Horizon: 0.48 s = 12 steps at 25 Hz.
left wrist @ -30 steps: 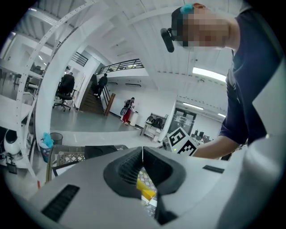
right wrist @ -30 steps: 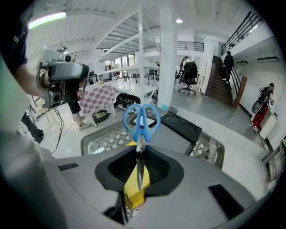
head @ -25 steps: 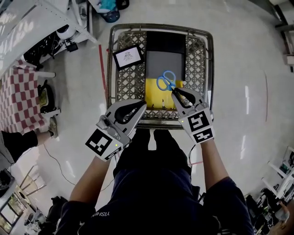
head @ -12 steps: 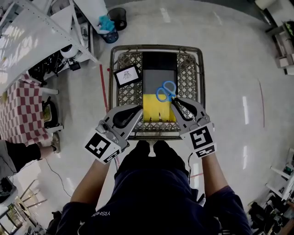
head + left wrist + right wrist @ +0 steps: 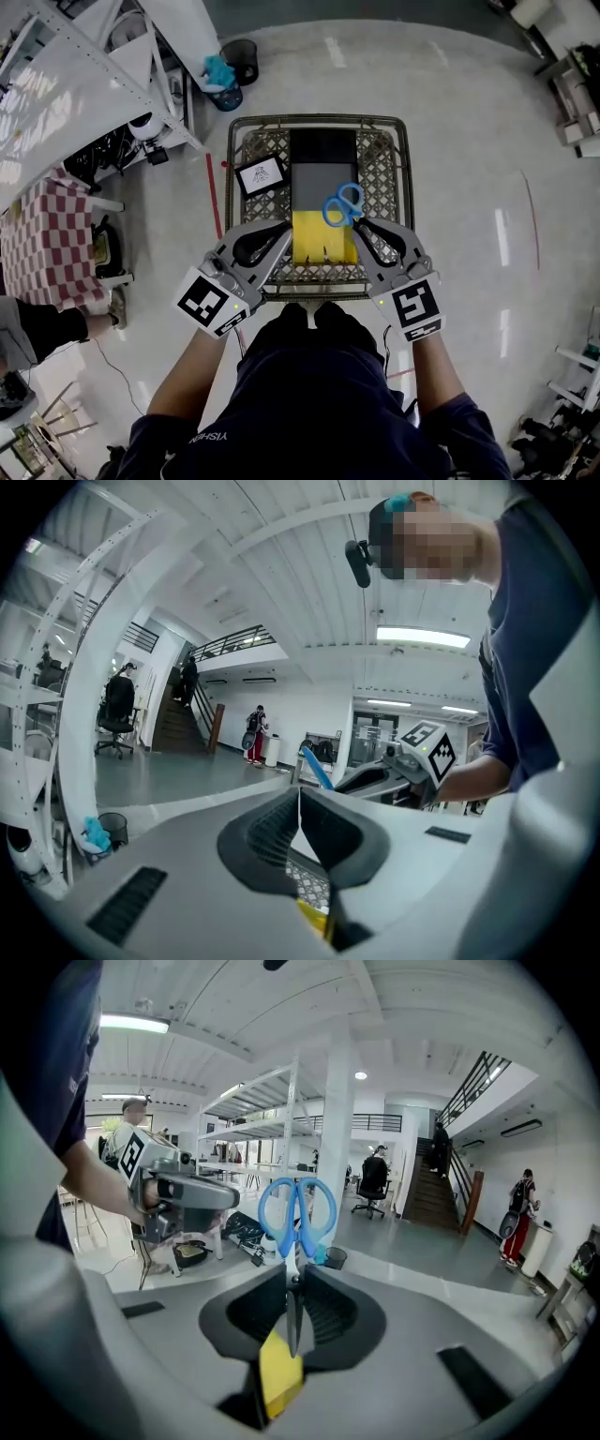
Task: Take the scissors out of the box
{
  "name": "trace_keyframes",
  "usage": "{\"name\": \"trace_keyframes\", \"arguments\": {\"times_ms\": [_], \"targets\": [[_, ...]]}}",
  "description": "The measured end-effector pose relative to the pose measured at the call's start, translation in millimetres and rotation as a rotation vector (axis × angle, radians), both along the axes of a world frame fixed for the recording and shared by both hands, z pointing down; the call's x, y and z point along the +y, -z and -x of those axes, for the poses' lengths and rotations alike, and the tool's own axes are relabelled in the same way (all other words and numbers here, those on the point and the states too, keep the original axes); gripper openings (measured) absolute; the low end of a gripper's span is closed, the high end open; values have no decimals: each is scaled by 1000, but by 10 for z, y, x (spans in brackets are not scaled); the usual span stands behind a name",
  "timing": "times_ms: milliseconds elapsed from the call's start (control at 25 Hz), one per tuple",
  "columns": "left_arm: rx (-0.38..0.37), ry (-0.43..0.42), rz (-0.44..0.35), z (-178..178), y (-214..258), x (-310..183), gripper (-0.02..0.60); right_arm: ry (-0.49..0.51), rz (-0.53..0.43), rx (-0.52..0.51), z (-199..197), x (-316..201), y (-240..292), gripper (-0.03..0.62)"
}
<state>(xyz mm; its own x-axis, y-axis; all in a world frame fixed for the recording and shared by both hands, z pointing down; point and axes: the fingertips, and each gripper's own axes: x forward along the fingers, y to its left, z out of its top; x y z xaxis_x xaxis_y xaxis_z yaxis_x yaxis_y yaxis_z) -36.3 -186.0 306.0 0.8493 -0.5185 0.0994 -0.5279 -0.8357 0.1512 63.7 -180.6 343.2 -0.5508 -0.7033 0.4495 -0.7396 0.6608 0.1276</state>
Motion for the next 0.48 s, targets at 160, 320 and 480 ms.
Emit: {"name": "trace_keyframes", "arguments": {"times_ms": [160,320,480], "targets": [[1,-2,-8,-19,26,-13,26,-1,-29,-9,-16,7,129,75],[8,-7,-25,-53,96,-55,26,9,-79,-21,-2,-32,327,75],[11,-14,-36,-89,155,-81,26,14,-114,-40,18,-42,490,75]]}}
